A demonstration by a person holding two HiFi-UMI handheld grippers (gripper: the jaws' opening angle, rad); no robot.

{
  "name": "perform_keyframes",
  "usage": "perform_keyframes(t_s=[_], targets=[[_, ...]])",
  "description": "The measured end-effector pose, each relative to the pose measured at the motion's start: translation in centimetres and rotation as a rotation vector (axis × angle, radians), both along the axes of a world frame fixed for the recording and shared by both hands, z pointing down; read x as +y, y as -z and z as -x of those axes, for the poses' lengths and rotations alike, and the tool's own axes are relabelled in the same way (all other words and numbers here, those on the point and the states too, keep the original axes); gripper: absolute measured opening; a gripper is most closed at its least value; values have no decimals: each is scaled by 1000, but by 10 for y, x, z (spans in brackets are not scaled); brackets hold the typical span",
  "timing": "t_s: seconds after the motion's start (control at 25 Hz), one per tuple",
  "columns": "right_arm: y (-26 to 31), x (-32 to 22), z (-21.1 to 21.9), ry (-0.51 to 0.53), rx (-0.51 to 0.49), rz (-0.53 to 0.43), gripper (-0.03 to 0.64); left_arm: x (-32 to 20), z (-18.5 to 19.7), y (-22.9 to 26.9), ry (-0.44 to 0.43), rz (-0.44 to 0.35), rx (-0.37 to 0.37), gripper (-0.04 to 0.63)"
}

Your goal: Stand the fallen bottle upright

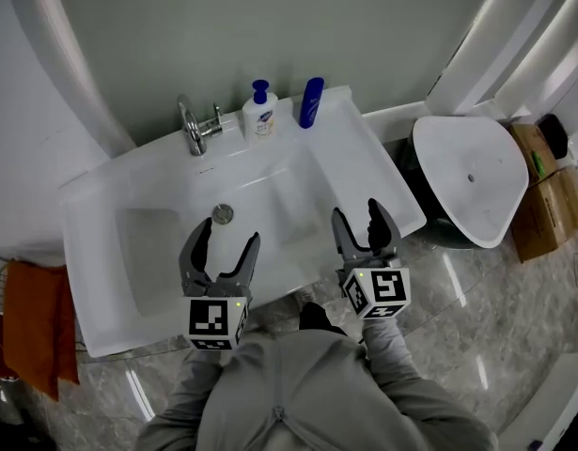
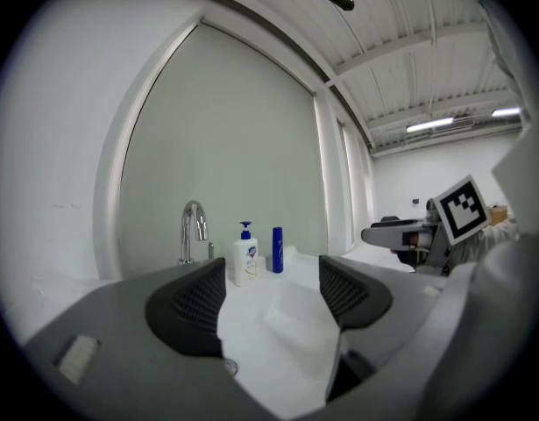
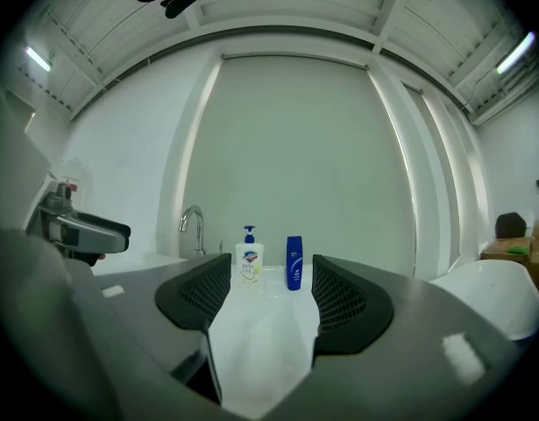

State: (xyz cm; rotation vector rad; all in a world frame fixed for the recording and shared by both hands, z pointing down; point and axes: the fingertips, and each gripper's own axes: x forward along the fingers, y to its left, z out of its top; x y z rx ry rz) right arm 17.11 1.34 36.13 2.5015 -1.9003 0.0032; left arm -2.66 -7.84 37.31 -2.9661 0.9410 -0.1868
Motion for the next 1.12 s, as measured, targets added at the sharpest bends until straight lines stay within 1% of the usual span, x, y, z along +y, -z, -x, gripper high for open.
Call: perform_keyframes(t_s=[0.2, 0.56, 0.88, 1.12], targets=[[-4, 4, 18, 4, 18, 17, 272, 5, 10, 2, -11, -8, 2, 373], [-11, 1, 35, 2, 41, 47, 272, 5, 22, 3, -8, -10, 5, 373], [-11, -7, 43, 19, 62, 57, 272, 0, 27, 2, 4, -7, 8, 373], [-13, -8, 39, 16, 64, 68, 272, -1, 24, 0, 1, -1, 13, 373]])
